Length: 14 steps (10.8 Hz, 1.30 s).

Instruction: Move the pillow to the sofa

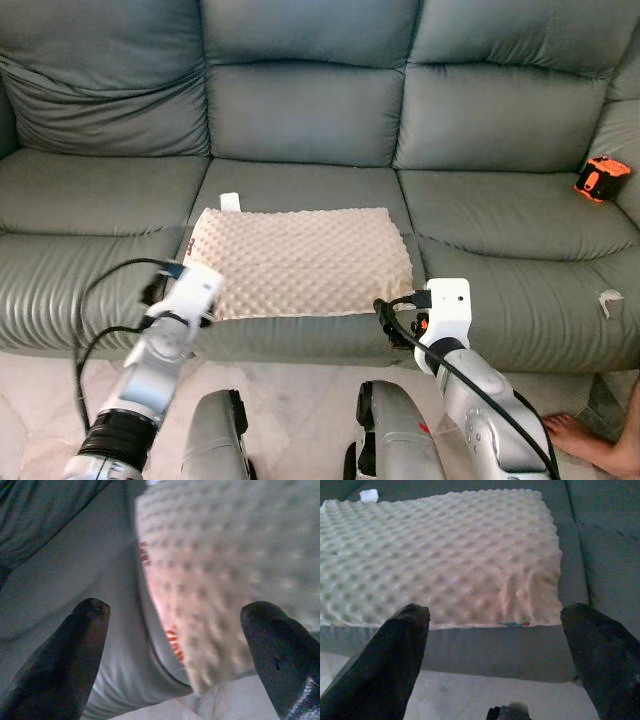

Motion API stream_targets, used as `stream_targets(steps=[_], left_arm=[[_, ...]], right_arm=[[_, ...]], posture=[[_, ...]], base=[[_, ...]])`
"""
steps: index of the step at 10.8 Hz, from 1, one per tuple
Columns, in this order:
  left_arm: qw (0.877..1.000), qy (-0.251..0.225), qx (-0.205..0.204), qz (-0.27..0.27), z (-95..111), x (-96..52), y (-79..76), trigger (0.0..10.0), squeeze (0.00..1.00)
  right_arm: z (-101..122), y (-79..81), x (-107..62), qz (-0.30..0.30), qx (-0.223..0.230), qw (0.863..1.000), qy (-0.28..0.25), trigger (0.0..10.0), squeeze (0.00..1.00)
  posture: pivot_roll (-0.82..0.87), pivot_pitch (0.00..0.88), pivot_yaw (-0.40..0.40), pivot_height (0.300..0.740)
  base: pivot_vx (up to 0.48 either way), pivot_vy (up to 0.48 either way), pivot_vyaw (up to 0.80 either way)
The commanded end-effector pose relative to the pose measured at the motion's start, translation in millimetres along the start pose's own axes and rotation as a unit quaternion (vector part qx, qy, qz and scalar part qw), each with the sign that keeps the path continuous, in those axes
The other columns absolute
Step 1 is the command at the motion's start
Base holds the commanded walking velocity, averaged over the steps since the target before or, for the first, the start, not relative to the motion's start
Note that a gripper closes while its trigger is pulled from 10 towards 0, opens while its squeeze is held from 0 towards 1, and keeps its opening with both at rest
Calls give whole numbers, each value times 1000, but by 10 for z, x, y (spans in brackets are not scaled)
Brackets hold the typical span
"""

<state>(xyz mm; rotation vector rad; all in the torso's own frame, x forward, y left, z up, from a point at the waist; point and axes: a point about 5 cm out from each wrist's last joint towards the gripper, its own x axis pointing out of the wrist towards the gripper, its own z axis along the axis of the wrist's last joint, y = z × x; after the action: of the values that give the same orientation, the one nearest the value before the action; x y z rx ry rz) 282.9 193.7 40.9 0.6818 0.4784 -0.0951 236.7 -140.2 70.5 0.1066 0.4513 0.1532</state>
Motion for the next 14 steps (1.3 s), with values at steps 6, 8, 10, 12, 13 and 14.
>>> stream_targets(steps=[6,8,10,12,13,14], left_arm=[[992,-24,121,-36,185,191,-204,10000,0],[989,-31,140,-31,214,224,-241,10000,0],[988,-28,152,-23,207,279,-237,10000,0],[985,-40,167,-22,281,317,-307,10000,0],[982,-43,183,-32,323,343,-402,10000,0],[978,-44,200,-38,336,353,-453,10000,0]], right_arm=[[147,96,49,11,8,1000,2,10000,0],[167,123,68,15,5,1000,2,10000,0],[186,133,76,17,2,1000,1,10000,0],[213,123,93,15,0,1000,-2,10000,0],[221,123,94,14,0,1000,-3,10000,0],[230,125,95,14,0,1000,-4,10000,0]], posture=[[-68,60,-28,615],[-66,61,-36,615],[-74,58,-46,615],[-81,59,-49,615],[-92,60,-51,615],[-98,59,-51,615]], base=[[0,0,0],[0,0,0],[0,0,0],[0,0,0],[0,0,0],[0,0,0]])
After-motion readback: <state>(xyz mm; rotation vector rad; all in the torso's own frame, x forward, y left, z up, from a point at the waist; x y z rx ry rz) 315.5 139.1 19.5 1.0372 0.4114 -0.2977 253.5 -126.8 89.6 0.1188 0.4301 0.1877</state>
